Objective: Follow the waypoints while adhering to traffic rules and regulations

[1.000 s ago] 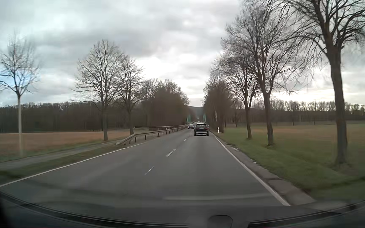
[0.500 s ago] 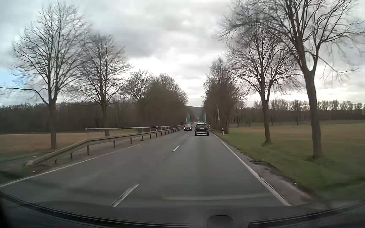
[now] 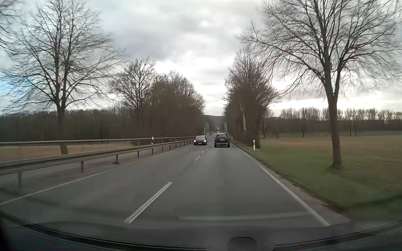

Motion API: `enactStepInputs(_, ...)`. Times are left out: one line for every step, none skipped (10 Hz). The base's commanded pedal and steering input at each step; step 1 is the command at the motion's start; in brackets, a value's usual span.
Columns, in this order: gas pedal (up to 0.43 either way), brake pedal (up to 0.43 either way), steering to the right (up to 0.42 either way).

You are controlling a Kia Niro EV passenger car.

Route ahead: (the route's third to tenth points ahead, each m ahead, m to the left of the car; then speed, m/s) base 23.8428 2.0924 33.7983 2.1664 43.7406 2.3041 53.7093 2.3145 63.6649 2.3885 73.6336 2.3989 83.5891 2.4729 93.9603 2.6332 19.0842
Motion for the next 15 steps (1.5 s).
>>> enactStepInputs(0.169, 0.0, 0.003)
enactStepInputs(0.169, 0.0, 0.003)
enactStepInputs(0.169, 0.0, 0.003)
enactStepInputs(0.169, 0.0, 0.003)
enactStepInputs(0.169, 0.0, 0.003)
enactStepInputs(0.169, 0.0, 0.003)
enactStepInputs(0.169, 0.0, 0.003)
enactStepInputs(0.177, 0.0, 0.003)
enactStepInputs(0.177, 0.0, 0.003)
enactStepInputs(0.189, 0.0, 0.003)
enactStepInputs(0.189, 0.0, 0.003)
enactStepInputs(0.189, 0.0, 0.003)
enactStepInputs(0.189, 0.0, 0.003)
enactStepInputs(0.189, 0.0, 0.004)
enactStepInputs(0.189, 0.0, 0.003)
